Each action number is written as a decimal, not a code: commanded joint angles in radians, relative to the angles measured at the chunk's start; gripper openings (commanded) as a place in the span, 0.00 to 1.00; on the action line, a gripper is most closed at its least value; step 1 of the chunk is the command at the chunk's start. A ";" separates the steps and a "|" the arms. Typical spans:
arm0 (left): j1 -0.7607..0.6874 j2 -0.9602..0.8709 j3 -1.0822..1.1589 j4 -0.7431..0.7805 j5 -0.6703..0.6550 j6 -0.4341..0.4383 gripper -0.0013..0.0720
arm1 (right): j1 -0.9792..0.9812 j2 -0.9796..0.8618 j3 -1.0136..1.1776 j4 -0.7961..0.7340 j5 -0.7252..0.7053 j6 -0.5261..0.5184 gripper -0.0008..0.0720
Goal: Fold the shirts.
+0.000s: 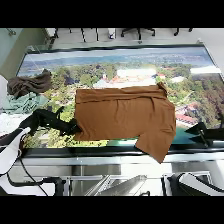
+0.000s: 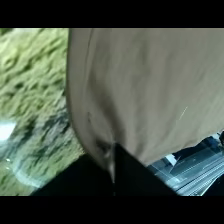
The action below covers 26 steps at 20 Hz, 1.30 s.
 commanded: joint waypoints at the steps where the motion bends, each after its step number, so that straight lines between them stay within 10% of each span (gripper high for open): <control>1: -0.055 -0.062 0.076 -0.040 0.005 0.034 0.03 | 0.063 -0.025 -0.091 0.014 0.055 -0.008 0.74; 6: -0.083 -0.097 0.212 -0.034 0.054 0.029 0.03 | 0.203 -0.140 -0.093 0.056 0.135 -0.037 0.71; 10: -0.053 -0.076 0.256 -0.033 0.080 -0.002 0.03 | 0.259 -0.189 -0.093 0.260 0.120 -0.169 0.49; 11: -0.048 -0.060 0.255 -0.030 0.081 -0.005 0.03 | 0.259 -0.187 -0.085 0.301 0.095 -0.208 0.15; 12: -0.036 -0.041 0.255 -0.005 0.089 -0.024 0.03 | 0.259 -0.180 -0.073 0.310 0.075 -0.209 0.04; 15: -0.027 0.035 0.249 0.201 0.133 -0.144 0.03 | 0.236 -0.088 -0.053 0.289 0.077 -0.190 0.04; 21: -0.027 0.150 0.068 0.385 0.146 -0.215 0.03 | 0.200 0.120 -0.053 -0.234 0.122 0.222 0.04; 26: -0.027 0.150 0.065 0.382 0.103 -0.216 0.03 | 0.214 0.146 -0.034 0.021 0.205 0.084 0.04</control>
